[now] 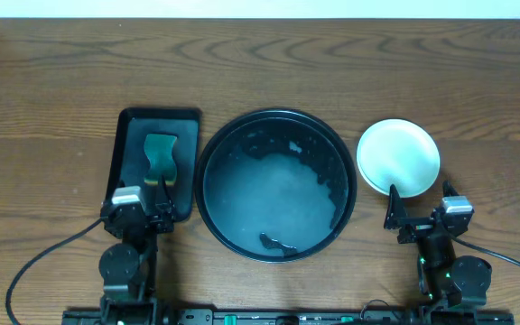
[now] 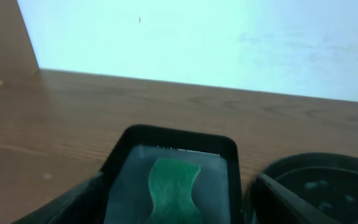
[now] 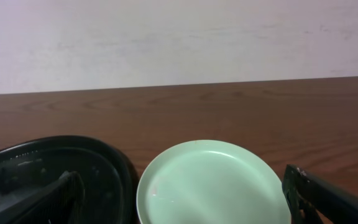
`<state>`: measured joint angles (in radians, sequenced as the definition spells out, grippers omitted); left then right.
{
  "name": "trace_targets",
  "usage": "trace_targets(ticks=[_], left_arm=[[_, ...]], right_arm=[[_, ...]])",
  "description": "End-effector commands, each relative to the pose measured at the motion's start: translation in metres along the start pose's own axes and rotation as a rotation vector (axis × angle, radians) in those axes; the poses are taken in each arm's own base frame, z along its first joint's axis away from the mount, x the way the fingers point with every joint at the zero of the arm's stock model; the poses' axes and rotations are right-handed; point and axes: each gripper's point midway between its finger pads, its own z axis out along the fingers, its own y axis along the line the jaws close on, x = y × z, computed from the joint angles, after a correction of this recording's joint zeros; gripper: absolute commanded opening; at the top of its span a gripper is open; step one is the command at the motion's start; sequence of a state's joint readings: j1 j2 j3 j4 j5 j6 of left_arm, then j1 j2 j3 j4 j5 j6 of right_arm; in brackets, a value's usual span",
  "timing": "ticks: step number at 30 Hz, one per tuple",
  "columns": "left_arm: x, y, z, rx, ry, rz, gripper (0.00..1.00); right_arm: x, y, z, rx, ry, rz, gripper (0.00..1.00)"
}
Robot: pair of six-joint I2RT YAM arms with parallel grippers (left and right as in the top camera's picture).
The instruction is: Clean dirty plates on tray and stack at the side
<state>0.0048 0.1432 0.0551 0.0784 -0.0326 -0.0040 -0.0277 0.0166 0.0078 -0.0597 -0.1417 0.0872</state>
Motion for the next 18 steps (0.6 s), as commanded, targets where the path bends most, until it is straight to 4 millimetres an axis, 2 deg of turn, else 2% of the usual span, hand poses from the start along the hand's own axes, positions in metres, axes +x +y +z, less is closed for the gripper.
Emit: trace_targets(ticks=[1,8,11,18], left_arm=[[0.006,0.002,-0.001,-0.009,-0.008,0.046,0.74],[0.036,0.005,-0.005,-0.013,0.085,0.065,0.74],[0.029,0.004,-0.006,-0.010,0.056,0.061,0.74],[0.030,0.004,-0.006,-0.010,0.058,0.061,0.75]], right_arm=[[0.000,0.003,0.000,-0.014,-0.001,0.008,0.99],[0.000,0.003,0.000,-0.013,-0.001,0.008,0.99],[0.000,0.003,0.000,-0.014,-0.001,0.008,0.99],[0.000,0.003,0.000,-0.014,-0.001,0.008,0.99]])
